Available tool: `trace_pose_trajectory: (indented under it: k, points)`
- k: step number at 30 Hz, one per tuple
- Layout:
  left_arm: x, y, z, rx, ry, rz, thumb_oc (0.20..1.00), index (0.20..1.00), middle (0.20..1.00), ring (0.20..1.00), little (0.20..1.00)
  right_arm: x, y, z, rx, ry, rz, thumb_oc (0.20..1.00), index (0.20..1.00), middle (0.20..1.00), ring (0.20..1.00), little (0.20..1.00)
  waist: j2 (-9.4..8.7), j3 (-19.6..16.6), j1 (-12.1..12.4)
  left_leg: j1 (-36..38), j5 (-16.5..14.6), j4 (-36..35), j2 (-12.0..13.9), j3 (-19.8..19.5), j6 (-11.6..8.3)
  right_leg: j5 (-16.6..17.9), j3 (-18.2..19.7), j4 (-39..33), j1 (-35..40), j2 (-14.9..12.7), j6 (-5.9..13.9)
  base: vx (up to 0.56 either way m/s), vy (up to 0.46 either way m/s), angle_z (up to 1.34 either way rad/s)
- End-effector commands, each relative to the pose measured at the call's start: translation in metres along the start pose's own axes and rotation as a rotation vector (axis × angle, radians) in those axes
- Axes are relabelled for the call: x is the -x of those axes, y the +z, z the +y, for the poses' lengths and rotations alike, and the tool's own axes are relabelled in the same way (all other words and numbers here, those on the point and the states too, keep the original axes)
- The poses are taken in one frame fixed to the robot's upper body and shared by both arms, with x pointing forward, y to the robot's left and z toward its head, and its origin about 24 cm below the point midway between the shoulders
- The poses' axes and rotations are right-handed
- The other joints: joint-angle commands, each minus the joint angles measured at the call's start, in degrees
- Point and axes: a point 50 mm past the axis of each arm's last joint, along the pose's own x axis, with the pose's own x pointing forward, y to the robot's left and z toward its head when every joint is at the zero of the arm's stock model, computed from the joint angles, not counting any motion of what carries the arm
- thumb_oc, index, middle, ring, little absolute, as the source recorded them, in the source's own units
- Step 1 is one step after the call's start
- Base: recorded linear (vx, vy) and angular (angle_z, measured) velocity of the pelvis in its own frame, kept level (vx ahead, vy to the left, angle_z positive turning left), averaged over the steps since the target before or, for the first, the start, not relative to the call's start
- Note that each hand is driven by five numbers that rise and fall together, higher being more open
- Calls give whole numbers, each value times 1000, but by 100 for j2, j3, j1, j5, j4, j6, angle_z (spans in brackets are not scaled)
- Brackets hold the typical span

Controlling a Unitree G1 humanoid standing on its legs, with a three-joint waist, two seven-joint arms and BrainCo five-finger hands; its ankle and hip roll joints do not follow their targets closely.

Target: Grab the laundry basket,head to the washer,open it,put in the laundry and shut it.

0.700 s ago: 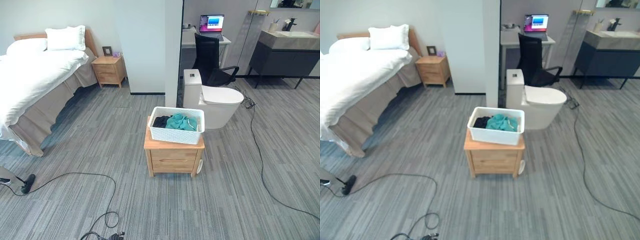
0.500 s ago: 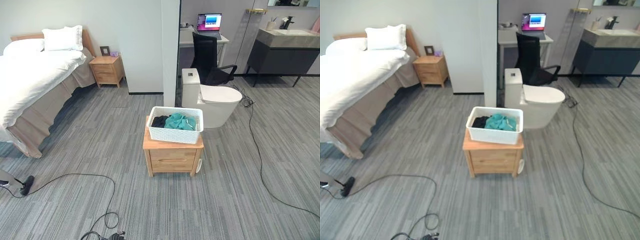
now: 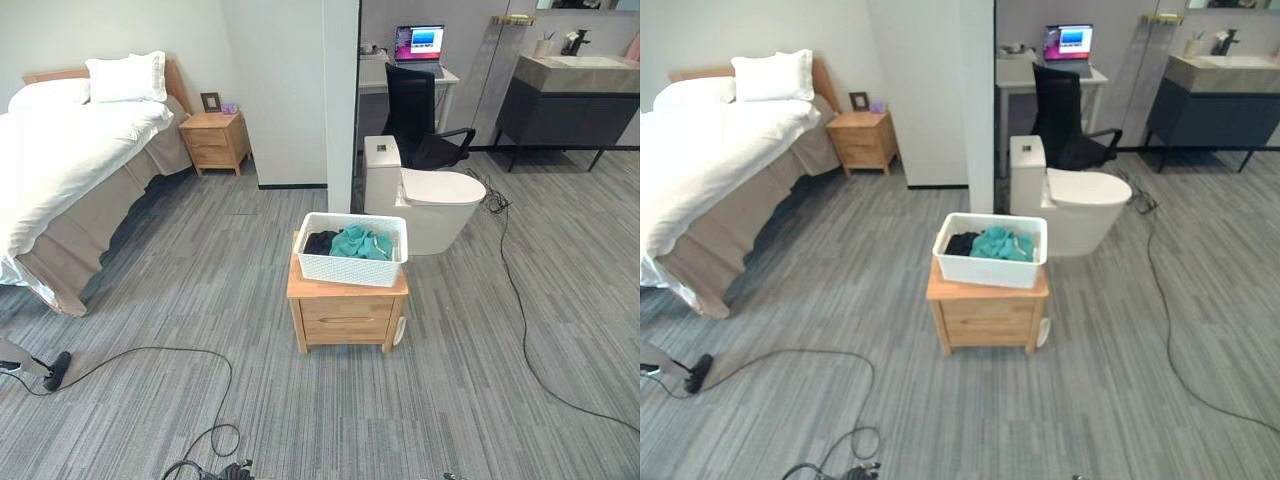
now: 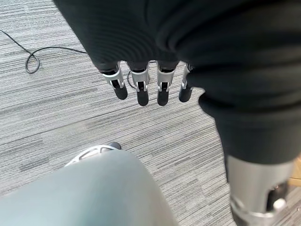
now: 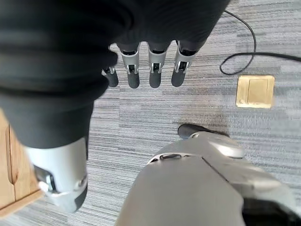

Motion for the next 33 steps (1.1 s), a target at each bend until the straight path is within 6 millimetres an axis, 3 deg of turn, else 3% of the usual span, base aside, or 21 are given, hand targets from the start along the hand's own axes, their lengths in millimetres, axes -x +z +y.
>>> trace_pose_trajectory:
  k: [1, 5, 10, 17, 25, 27, 29, 32, 33]
  points:
    - [-4, 20, -14, 39, -29, -57, 1000, 1000, 1000, 1000, 1000, -2, 7, 5, -61, 10, -2, 1000, 1000, 1000, 1000, 1000, -213, -38, -86, 240, 513, -445, 38, -310, -351, 1284, -329, -1168, 474, -384, 631, 0, 0, 0]
    - [-4, 19, -13, 38, -26, -53, 1000, 1000, 1000, 1000, 1000, -1, 2, 3, -75, 6, 15, 1000, 1000, 1000, 1000, 1000, -198, -23, -96, 225, 514, -454, 30, -310, -355, 1303, -335, -1184, 460, -393, 641, 0, 0, 0]
    - [-2, 4, -11, 67, -37, 13, 1000, 1000, 1000, 1000, 1000, 1, -2, -6, -7, -19, 49, 1000, 1000, 1000, 1000, 1000, -197, -43, -101, 237, 514, -454, 45, -244, -363, 1321, -316, -1191, 455, -391, 642, 0, 0, 0]
    - [-2, 7, -9, 49, -26, 5, 1000, 1000, 1000, 1000, 1000, 0, -2, -4, 34, -7, 57, 1000, 1000, 1000, 1000, 1000, -215, -24, -109, 264, 507, -431, 86, -240, -377, 1247, -298, -1103, 431, -345, 611, 6, -10, 0]
    - [-2, 10, -2, 43, -4, -2, 1000, 1000, 1000, 1000, 1000, -1, 11, -7, 143, -5, 28, 1000, 1000, 1000, 1000, 1000, -208, 212, -159, 123, 469, -115, 271, -249, -420, 964, -207, -530, 143, -261, 485, -16, -77, -3]
    - [-2, 13, -1, 35, -3, -10, 1000, 1000, 1000, 1000, 1000, -1, 12, -8, 169, -2, 29, 1000, 1000, 1000, 1000, 1000, -221, 286, -148, -39, 444, 133, 321, -271, -458, 975, -214, -569, 118, -244, 457, -51, -152, -7]
    - [-3, 22, -4, 32, -11, -37, 1000, 1000, 1000, 1000, 1000, 0, 16, -13, 204, -15, 29, 1000, 1000, 1000, 1000, 1000, -258, 468, -36, -573, 523, 952, 450, -459, -578, 953, -288, -689, 193, -227, 362, -74, -149, -8]
    - [-4, 26, -4, 30, -12, -45, 1000, 1000, 1000, 1000, 1000, 0, 17, -14, 211, -19, 30, 1000, 1000, 1000, 1000, 1000, -263, 527, -28, -821, 664, 1310, 551, -531, -667, 933, -384, -742, 253, -201, 317, -35, -130, 7]
    - [-4, 31, -1, 68, -4, -57, 1000, 1000, 1000, 1000, 1000, 2, 11, -20, 218, -30, 54, 1000, 1000, 1000, 1000, 1000, -303, 701, 78, -1255, 1109, 2218, 753, -628, -876, 861, -531, -794, 428, -152, 174, -8, -217, 21]
